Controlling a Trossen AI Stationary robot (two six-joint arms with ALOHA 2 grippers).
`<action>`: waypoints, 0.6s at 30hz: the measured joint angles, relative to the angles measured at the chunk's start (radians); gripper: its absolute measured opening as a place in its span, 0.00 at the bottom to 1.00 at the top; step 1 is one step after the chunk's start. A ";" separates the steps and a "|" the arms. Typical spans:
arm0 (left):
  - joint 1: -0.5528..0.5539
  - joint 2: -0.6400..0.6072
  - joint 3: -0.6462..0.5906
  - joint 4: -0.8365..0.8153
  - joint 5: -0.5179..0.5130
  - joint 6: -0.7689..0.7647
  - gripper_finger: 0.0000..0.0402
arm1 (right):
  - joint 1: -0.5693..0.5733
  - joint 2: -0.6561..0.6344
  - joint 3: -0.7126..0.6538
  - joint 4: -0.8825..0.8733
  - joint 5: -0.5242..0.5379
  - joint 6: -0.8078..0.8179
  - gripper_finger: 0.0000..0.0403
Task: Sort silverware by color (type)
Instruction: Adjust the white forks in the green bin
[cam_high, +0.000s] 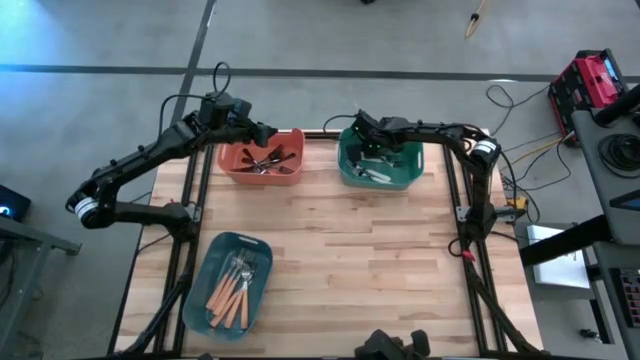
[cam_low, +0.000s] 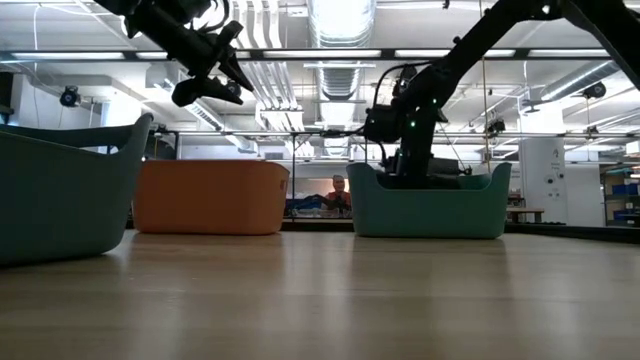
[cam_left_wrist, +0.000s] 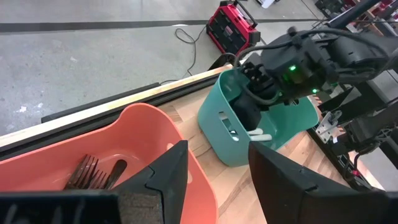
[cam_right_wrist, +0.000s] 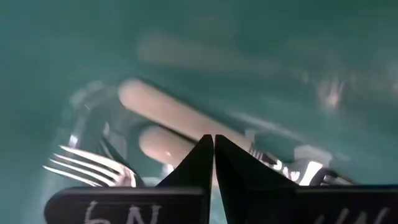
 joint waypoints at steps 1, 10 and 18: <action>0.000 0.000 0.000 0.000 0.000 0.000 0.38 | -0.001 0.006 0.000 -0.009 -0.008 0.000 0.02; 0.000 0.000 0.000 0.000 0.000 0.000 0.38 | -0.001 0.010 0.000 -0.031 -0.026 0.001 0.02; 0.000 0.000 0.000 0.000 0.000 0.000 0.38 | 0.006 0.006 0.001 -0.083 -0.042 -0.005 0.02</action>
